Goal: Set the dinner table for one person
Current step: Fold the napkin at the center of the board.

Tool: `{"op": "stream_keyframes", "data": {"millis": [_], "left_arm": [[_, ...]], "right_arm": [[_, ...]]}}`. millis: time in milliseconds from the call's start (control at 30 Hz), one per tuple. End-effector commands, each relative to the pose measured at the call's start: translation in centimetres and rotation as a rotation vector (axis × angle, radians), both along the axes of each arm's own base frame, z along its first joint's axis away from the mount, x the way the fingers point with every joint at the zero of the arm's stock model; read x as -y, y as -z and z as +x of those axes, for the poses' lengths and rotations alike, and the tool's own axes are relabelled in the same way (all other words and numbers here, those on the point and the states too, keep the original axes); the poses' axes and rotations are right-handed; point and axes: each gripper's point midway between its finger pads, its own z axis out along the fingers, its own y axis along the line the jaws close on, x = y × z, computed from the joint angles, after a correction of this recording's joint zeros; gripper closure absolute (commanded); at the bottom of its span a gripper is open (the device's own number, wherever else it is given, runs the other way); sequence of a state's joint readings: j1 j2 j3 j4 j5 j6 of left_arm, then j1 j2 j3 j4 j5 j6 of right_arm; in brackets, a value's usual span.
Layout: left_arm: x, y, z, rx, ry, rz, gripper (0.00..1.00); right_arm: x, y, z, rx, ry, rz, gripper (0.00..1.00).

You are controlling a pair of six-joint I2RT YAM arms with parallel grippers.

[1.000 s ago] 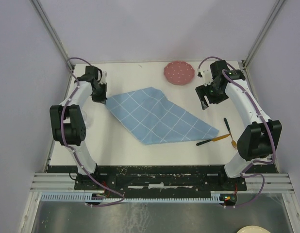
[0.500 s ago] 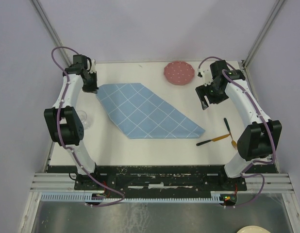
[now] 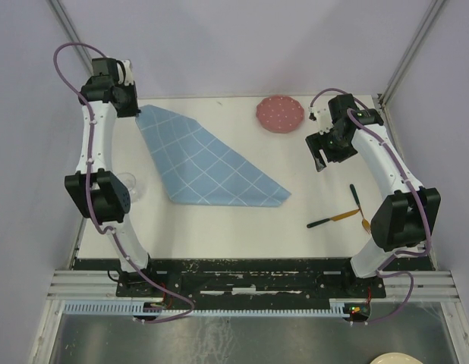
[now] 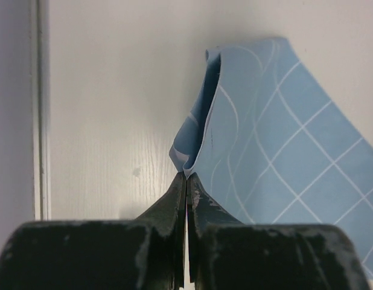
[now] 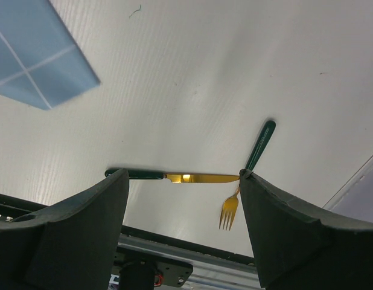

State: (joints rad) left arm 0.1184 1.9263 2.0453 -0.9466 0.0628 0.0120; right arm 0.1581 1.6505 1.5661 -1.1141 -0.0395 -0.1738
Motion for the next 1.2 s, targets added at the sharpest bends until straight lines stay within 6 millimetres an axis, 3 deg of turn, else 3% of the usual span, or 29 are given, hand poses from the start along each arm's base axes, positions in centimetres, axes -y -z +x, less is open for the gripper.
{"op": "stream_keyframes", "data": {"millis": [0,300,400,600,767,967,1167], "left_arm": [[-0.4,-5.7,0.6,0.141,0.016,0.016,0.97],[-2.6,-17.5,0.1,0.440,-0.025,0.119,0.97],[-1.3,-19.2,0.2,0.514,0.016,0.068,0.97],[6.4,-18.5,-0.6,0.535,0.313,-0.224,0.97],[12.8,-18.9,-3.0,0.565,0.598,-0.350,0.97],[19.5,-20.9,-9.1,0.598,0.977,-0.580,0.97],[24.7,-19.6,-14.2,0.460,1.129,-0.747,0.97]], "right_arm": [[0.3,-1.4,0.7,0.061,0.001,-0.011,0.18],[0.0,-1.0,1.0,0.043,-0.001,0.000,0.19],[-0.2,-1.0,1.3,0.036,0.000,0.002,0.19],[-0.1,-1.1,1.5,0.038,0.001,0.001,0.19],[0.2,-1.1,1.1,0.047,0.002,-0.015,0.19],[0.7,-1.3,0.7,0.061,0.003,-0.033,0.19],[1.0,-1.4,0.6,0.067,0.006,-0.041,0.19]]}}
